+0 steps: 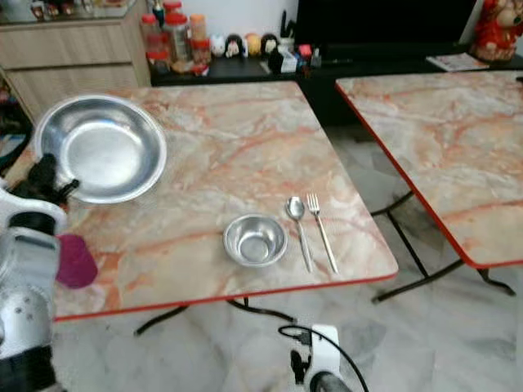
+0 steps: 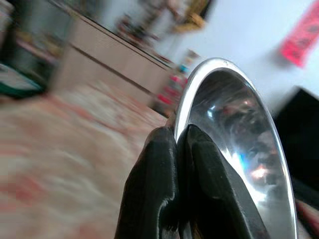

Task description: Setting the table

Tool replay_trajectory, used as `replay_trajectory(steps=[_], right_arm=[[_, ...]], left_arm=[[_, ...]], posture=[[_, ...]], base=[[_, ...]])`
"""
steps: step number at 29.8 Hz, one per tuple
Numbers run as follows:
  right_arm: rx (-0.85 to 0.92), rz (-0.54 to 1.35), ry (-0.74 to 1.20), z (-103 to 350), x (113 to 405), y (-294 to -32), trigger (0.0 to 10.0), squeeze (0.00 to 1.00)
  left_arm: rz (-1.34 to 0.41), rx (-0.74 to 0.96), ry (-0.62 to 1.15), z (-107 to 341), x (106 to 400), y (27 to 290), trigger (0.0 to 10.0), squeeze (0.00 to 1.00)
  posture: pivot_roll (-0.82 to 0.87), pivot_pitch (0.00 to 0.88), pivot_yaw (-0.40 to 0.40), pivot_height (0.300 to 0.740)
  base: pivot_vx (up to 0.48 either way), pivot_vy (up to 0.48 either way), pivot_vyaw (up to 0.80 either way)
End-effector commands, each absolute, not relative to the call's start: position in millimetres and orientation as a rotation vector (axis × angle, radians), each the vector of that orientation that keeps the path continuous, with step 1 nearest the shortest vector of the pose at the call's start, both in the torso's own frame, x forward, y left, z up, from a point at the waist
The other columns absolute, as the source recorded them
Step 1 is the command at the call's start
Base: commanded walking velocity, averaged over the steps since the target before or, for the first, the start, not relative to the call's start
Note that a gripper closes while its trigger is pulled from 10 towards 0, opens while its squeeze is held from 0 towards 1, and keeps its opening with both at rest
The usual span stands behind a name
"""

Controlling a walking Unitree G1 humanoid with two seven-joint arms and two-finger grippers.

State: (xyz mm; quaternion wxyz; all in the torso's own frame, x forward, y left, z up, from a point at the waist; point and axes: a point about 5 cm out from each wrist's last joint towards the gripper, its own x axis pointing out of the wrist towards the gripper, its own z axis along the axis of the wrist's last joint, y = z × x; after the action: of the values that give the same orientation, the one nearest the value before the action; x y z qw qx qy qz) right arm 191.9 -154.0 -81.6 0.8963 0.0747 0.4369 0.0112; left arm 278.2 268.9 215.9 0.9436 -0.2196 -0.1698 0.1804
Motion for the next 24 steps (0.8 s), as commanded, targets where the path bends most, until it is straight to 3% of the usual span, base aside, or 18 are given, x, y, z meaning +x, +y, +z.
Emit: replay_trajectory(steps=[1, 5, 8, 13, 15, 18, 24], right_arm=[[0.145, 0.033, 0.902, -81, 194, -154, 10.0, 0.00], [0.153, 0.022, 0.904, -82, 191, -154, 10.0, 0.00], [0.156, 0.019, 0.909, -83, 189, -154, 10.0, 0.00], [0.157, 0.018, 0.911, -84, 187, -154, 10.0, 0.00], [0.162, 0.016, 0.918, -85, 184, -152, 10.0, 0.00], [0.166, 0.015, 0.918, -86, 183, -151, 10.0, 0.00], [0.174, 0.008, 0.917, -86, 183, -151, 10.0, 0.00]], left_arm=[[0.488, -0.370, -0.401, 225, 272, 296, 10.0, 0.00], [0.647, -0.198, -0.353, 217, 254, 337, 10.0, 0.00], [0.746, -0.169, -0.362, 210, 239, 359, 10.0, 0.00], [0.809, -0.145, -0.369, 207, 231, 371, 10.0, 0.00], [1.082, -0.093, -0.284, 175, 188, 411, 10.0, 0.00], [1.235, -0.032, -0.210, 156, 160, 432, 10.0, 0.00], [1.419, 0.107, -0.065, 130, 122, 447, 10.0, 0.00]], posture=[[0.17, 0.000, -0.019, 0.740], [0.17, 0.000, -0.008, 0.740], [0.17, 0.000, 0.000, 0.740], [0.17, 0.000, 0.000, 0.740], [0.17, 0.000, 0.010, 0.740], [0.16, 0.000, 0.019, 0.740], [0.16, 0.000, 0.028, 0.740]], base=[[0.000, 0.000, 0.00], [0.000, 0.000, 0.00], [0.000, 0.000, 0.00], [0.000, 0.000, 0.00], [0.000, 0.000, 0.00], [0.000, 0.000, 0.00], [0.000, 0.000, 0.00]])
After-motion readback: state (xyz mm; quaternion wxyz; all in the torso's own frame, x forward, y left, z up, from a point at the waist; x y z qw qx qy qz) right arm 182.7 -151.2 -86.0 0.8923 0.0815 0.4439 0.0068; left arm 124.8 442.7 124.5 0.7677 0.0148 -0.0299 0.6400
